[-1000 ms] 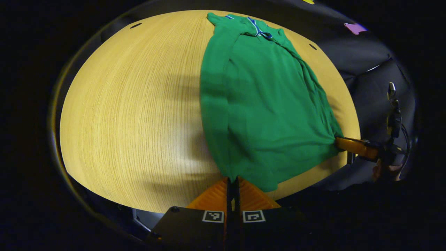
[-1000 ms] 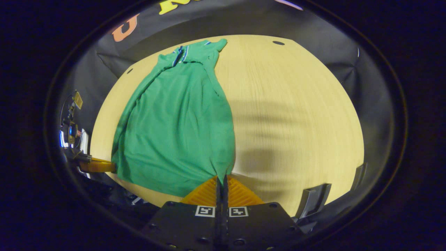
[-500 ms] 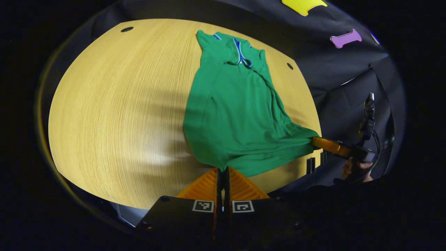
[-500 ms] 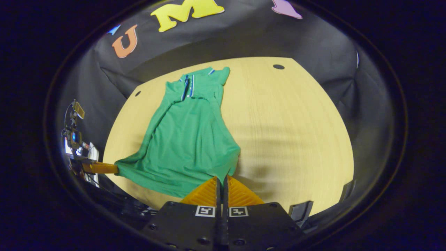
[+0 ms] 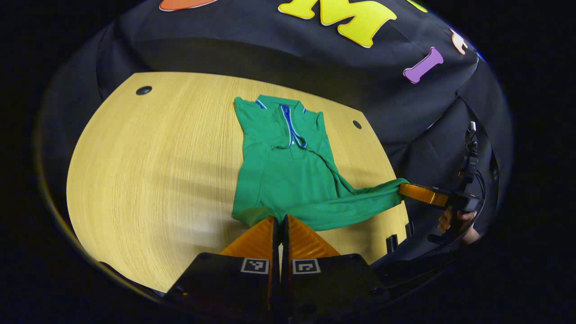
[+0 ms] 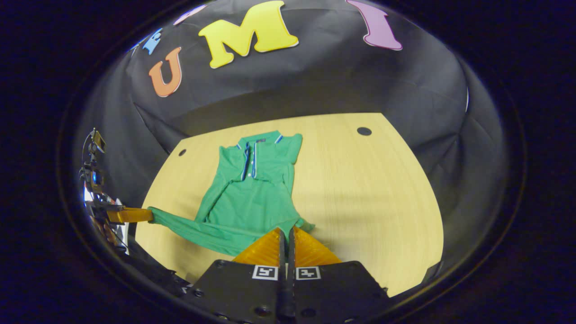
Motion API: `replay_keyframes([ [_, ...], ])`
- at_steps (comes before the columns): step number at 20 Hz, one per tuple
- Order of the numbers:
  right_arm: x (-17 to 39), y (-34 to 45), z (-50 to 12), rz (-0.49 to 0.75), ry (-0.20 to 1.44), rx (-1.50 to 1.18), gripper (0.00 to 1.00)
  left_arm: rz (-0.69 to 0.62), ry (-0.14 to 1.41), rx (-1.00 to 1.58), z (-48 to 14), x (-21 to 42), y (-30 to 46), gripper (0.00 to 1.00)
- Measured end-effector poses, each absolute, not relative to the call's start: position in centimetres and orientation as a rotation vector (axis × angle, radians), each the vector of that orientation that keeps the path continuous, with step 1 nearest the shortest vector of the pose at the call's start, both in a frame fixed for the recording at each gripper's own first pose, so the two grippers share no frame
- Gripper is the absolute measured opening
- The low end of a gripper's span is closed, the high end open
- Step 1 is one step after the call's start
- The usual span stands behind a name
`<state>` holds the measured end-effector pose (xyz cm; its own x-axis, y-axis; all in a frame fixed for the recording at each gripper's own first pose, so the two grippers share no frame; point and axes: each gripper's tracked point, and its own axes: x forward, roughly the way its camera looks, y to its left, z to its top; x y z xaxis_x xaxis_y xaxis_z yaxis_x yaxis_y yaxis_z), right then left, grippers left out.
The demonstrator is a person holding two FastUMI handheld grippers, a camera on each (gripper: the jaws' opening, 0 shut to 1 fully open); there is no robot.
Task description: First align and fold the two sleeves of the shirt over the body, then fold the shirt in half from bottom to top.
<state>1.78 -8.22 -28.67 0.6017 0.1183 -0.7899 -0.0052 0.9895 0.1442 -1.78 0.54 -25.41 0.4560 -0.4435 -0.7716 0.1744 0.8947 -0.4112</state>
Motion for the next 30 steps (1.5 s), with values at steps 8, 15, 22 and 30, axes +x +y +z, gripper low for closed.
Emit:
replay_keyframes([
  [8, 10.8, -7.2, -25.3, 0.085, 0.83, 0.159, 0.0, -0.372, 0.895, -0.247, -23.1, 8.1, 1.4, 0.06],
  [15, 18.7, -6.1, -23.9, 0.12, 0.778, 0.152, 0.0, -0.32, 0.817, -0.222, -23.0, 15.5, 2.0, 0.07],
  [22, 27.6, -4.8, -26.6, 0.128, 0.742, 0.164, 0.0, -0.251, 0.728, -0.237, -26.5, 22.7, 2.9, 0.06],
  [30, 33.4, -3.7, -32.9, 0.147, 0.761, 0.09, 0.0, -0.226, 0.676, -0.174, -32.0, 28.8, 2.6, 0.06],
])
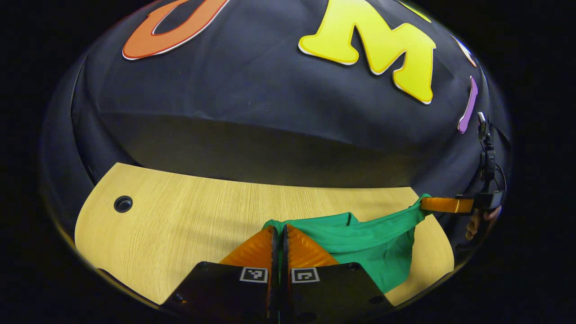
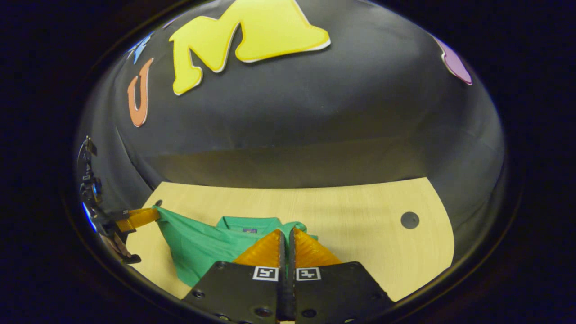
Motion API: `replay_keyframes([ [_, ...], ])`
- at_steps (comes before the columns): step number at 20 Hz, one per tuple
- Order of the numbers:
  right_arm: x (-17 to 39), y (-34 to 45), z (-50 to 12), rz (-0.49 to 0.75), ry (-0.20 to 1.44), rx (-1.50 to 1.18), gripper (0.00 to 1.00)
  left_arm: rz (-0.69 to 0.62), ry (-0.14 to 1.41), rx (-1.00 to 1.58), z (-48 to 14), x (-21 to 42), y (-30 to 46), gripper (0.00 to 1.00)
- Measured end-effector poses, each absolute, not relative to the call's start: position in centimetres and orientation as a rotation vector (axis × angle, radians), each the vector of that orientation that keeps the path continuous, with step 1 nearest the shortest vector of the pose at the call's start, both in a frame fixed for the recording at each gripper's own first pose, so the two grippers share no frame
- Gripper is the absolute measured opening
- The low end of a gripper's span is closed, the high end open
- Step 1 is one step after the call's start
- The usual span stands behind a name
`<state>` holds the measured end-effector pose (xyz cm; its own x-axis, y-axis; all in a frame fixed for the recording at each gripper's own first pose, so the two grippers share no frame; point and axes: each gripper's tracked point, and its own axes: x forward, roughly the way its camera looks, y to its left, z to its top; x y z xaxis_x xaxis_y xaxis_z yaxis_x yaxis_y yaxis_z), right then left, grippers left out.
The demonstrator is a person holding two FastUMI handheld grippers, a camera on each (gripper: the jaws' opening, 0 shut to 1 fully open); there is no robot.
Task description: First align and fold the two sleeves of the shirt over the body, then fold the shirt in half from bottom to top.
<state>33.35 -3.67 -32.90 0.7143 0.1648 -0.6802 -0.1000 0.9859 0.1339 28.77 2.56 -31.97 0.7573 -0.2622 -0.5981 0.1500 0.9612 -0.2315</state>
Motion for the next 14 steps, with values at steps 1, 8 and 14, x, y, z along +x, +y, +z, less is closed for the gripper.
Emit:
replay_keyframes([
  [1, 33.9, -3.6, -33.6, 0.148, 0.761, 0.086, 0.0, -0.217, 0.676, -0.173, -32.7, 29.1, 2.7, 0.06],
  [8, 36.6, -4.2, -40.2, 0.144, 0.808, 0.057, 0.0, -0.116, 0.682, -0.235, -38.0, 30.8, 3.6, 0.09],
  [14, 36.6, -4.6, -42.4, 0.123, 0.814, -0.028, 0.15, -0.057, 0.79, -0.185, -42.1, 29.8, 3.7, 0.13],
])
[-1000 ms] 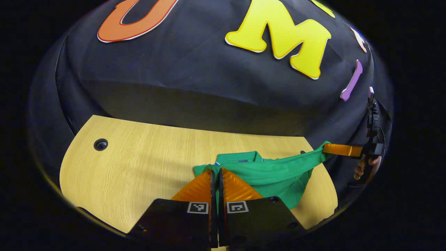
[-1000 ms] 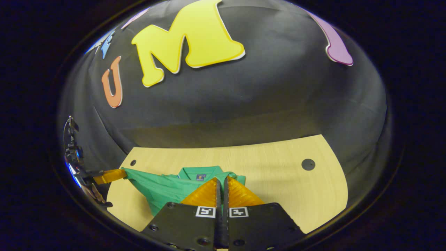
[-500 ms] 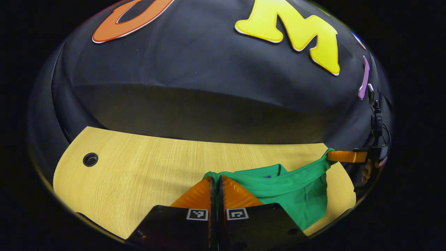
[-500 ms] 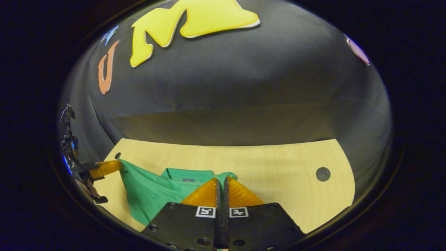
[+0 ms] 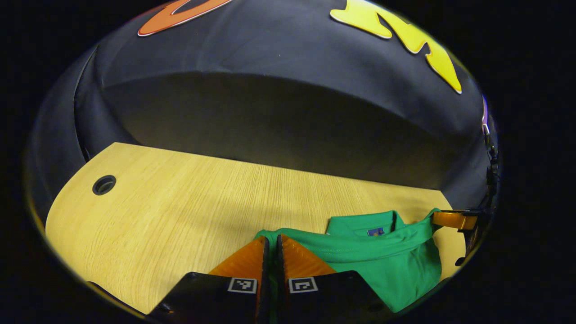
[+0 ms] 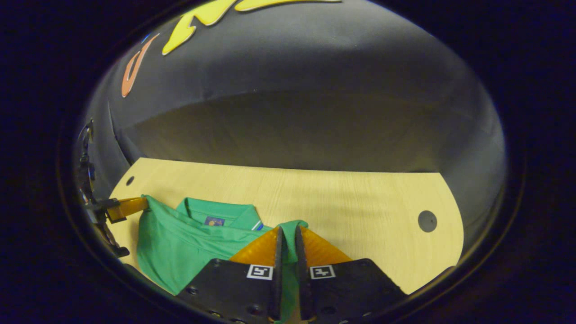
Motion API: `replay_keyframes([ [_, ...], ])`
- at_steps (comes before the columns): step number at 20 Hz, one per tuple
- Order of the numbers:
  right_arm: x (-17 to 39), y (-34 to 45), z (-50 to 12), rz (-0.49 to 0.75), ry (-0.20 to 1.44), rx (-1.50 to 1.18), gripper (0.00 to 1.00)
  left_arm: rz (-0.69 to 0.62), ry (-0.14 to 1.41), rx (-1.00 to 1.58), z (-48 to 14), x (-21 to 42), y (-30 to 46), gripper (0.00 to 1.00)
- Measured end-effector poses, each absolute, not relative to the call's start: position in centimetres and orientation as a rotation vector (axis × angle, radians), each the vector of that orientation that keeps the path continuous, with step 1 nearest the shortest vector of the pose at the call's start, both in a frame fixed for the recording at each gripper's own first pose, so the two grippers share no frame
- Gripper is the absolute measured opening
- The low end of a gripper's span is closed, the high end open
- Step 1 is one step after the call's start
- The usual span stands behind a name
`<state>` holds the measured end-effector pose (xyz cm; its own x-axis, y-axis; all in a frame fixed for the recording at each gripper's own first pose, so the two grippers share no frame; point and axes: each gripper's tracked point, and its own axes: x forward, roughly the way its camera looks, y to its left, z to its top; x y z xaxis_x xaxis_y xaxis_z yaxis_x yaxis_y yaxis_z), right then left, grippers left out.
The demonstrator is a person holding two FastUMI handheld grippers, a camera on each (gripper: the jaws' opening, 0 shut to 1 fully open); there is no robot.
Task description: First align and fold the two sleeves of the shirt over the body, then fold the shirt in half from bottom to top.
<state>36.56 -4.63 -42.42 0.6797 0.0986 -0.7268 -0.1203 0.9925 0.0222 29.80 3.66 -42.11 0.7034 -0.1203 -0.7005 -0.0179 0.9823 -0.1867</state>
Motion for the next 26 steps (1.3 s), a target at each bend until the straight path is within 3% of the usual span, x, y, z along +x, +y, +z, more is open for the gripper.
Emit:
replay_keyframes([
  [2, 36.1, -4.1, -42.6, 0.142, 0.816, -0.046, 0.43, -0.043, 0.816, -0.175, -42.5, 29.2, 3.7, 0.24],
  [5, 35.4, -3.5, -41.1, 0.147, 0.77, -0.054, 0.86, -0.034, 0.804, -0.151, -41.0, 28.6, 3.9, 0.97],
  [6, 35.2, -3.1, -40.3, 0.152, 0.748, -0.049, 0.99, -0.023, 0.79, -0.142, -39.8, 28.3, 4.2, 0.85],
  [7, 34.9, -3.1, -39.2, 0.143, 0.726, -0.053, 0.98, -0.009, 0.762, -0.133, -38.7, 28.4, 4.4, 1.0],
  [12, 31.5, -1.4, -29.8, 0.141, 0.595, -0.048, 0.97, -0.014, 0.599, -0.142, -28.2, 26.7, 3.8, 1.0],
  [19, 19.1, 1.6, -15.6, 0.115, 0.417, -0.018, 0.96, 0.005, 0.311, -0.096, -9.2, 18.5, 2.3, 1.0],
  [23, 12.9, 1.9, -10.5, 0.11, 0.339, 0.001, 0.99, 0.009, 0.226, -0.054, -4.1, 13.0, 1.4, 1.0],
  [26, 9.0, 0.9, -7.4, 0.095, 0.274, -0.044, 0.94, -0.006, 0.193, -0.027, -1.1, 9.3, 0.7, 1.0],
])
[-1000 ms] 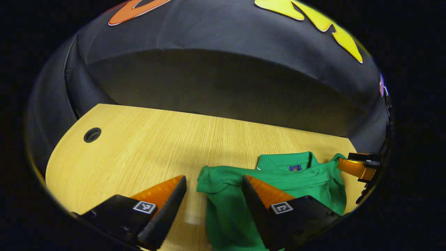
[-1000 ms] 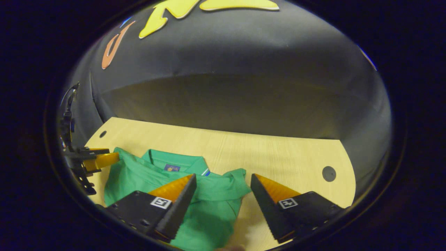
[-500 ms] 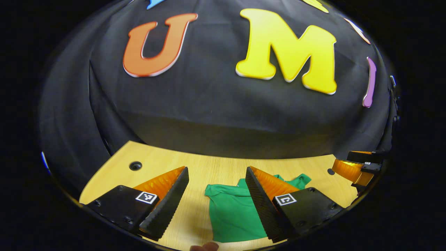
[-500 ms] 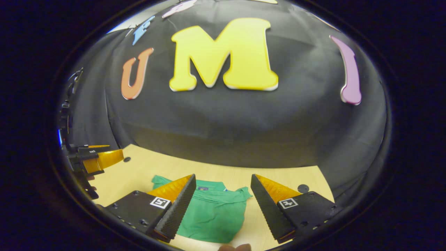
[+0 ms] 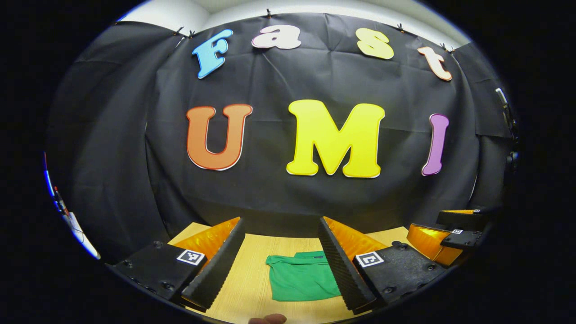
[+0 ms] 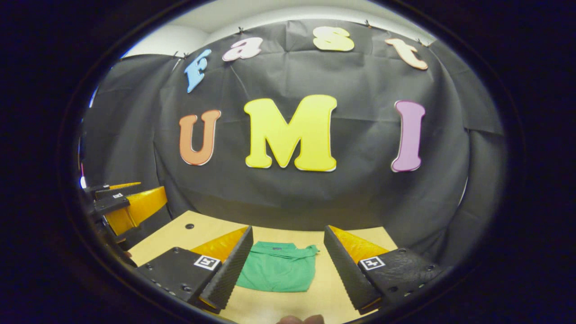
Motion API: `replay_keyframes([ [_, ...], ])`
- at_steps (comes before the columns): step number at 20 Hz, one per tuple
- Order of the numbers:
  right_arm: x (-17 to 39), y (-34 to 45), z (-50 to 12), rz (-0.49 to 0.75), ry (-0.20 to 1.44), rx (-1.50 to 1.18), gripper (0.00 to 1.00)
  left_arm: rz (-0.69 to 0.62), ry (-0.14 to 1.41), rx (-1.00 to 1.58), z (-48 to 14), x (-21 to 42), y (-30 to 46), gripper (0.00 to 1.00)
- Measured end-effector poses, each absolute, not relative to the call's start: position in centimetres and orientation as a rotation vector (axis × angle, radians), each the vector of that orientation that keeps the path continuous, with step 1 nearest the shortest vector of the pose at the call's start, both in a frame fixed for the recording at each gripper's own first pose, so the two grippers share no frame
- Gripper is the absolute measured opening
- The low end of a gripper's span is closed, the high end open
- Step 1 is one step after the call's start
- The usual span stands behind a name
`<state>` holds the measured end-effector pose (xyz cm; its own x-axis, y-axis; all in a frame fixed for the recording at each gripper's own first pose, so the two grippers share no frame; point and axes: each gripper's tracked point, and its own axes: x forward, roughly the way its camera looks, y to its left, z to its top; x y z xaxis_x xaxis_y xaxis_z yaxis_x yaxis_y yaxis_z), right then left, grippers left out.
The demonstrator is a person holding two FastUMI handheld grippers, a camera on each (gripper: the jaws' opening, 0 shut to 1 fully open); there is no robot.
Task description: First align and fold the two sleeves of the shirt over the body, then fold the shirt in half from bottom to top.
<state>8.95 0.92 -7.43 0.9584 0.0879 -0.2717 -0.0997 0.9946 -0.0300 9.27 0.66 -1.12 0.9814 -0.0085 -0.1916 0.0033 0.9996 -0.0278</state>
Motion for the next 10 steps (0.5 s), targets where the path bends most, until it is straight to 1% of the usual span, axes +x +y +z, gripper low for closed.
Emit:
replay_keyframes([
  [1, 7.8, 0.5, -6.5, 0.087, 0.25, -0.057, 0.96, -0.006, 0.179, -0.008, -0.5, 8.3, 0.7, 1.0],
  [3, 6.1, -0.1, -5.3, 0.066, 0.216, -0.066, 0.97, -0.012, 0.159, 0.024, 0.5, 6.9, 0.4, 1.0],
  [5, 5.4, -0.1, -4.7, 0.053, 0.196, -0.047, 0.96, -0.014, 0.14, 0.03, 1.2, 6.2, 0.1, 1.0],
  [6, 5.5, -0.2, -4.5, 0.05, 0.188, -0.037, 0.99, -0.018, 0.136, 0.021, 1.3, 5.8, -0.1, 1.0],
  [8, 5.5, -0.2, -4.1, 0.047, 0.176, -0.036, 0.95, -0.034, 0.135, 0.008, 1.4, 5.7, -0.7, 1.0],
  [9, 4.9, -0.3, -4.0, 0.049, 0.172, -0.034, 0.97, -0.035, 0.137, 0.012, 1.4, 5.8, -0.8, 1.0],
  [10, 4.7, -0.2, -4.3, 0.052, 0.172, -0.03, 0.95, -0.034, 0.135, 0.015, 1.5, 5.9, -0.8, 1.0],
])
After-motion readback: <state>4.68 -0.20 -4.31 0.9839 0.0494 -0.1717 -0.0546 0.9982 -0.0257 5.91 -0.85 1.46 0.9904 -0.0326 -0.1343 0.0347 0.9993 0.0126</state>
